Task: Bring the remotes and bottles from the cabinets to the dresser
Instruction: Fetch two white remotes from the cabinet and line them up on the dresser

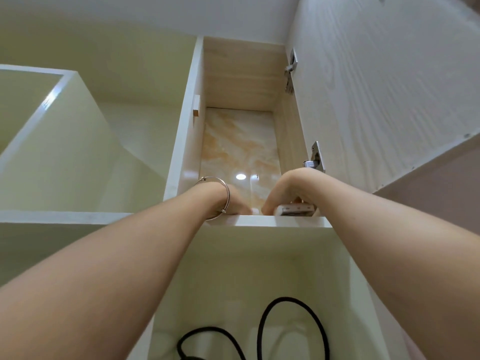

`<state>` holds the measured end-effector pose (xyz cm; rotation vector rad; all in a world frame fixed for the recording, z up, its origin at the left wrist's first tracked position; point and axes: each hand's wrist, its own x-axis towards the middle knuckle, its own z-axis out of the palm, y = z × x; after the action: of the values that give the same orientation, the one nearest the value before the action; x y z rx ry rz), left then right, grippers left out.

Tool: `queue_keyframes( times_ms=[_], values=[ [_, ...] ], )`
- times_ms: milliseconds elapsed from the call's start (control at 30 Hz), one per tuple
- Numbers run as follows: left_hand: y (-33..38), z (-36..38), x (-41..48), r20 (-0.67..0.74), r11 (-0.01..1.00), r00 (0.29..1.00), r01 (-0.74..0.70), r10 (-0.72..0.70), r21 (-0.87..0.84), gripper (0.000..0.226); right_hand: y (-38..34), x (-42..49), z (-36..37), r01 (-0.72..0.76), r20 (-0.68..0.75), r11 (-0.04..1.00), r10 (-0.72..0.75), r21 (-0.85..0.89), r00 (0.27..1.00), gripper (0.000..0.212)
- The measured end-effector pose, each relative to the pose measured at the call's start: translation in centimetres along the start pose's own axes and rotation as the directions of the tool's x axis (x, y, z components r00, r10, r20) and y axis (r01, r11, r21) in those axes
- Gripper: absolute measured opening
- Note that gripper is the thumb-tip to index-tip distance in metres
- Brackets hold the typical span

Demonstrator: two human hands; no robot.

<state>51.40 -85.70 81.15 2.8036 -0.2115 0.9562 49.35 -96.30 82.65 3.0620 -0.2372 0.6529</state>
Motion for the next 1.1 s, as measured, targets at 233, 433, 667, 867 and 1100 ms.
queue_keyframes(
  times_ms=[233, 433, 667, 867, 1100],
  values=[
    [-0.7, -0.9, -1.5, -0.455, 0.954, 0.890, -0.163, 0.032, -0.251, 0.062, 1.2, 1.2, 0.4, 0.350, -0.608, 0.769, 0.062, 0.534, 0.791, 0.032],
    [-5.0, -1.1, -5.8, -0.667, 0.860, 0.743, -0.307, -0.051, -0.408, 0.039, 0.2, -0.2, 1.8, 0.575, -0.611, 0.294, 0.039, 0.763, 0.791, 0.046],
    [-14.5, 0.0, -16.9, -0.572, 0.786, 0.787, -0.195, -0.232, -0.586, 0.053, -4.8, -6.9, 6.8, 0.610, -0.596, 0.068, -0.149, 0.790, 0.789, 0.050],
    [-24.1, -0.7, -33.5, -0.479, 0.796, 0.721, 0.167, -0.501, -0.582, 0.058, -14.2, -16.1, 14.2, 0.511, -0.538, -0.192, -0.447, 0.838, 0.715, 0.047],
    [-33.1, 1.3, -58.7, -0.302, 0.447, 0.330, 0.661, -0.894, -0.602, 0.028, -29.4, -33.7, 28.5, 0.198, -0.220, -0.138, -0.842, 0.970, 0.493, 0.044]
  ],
)
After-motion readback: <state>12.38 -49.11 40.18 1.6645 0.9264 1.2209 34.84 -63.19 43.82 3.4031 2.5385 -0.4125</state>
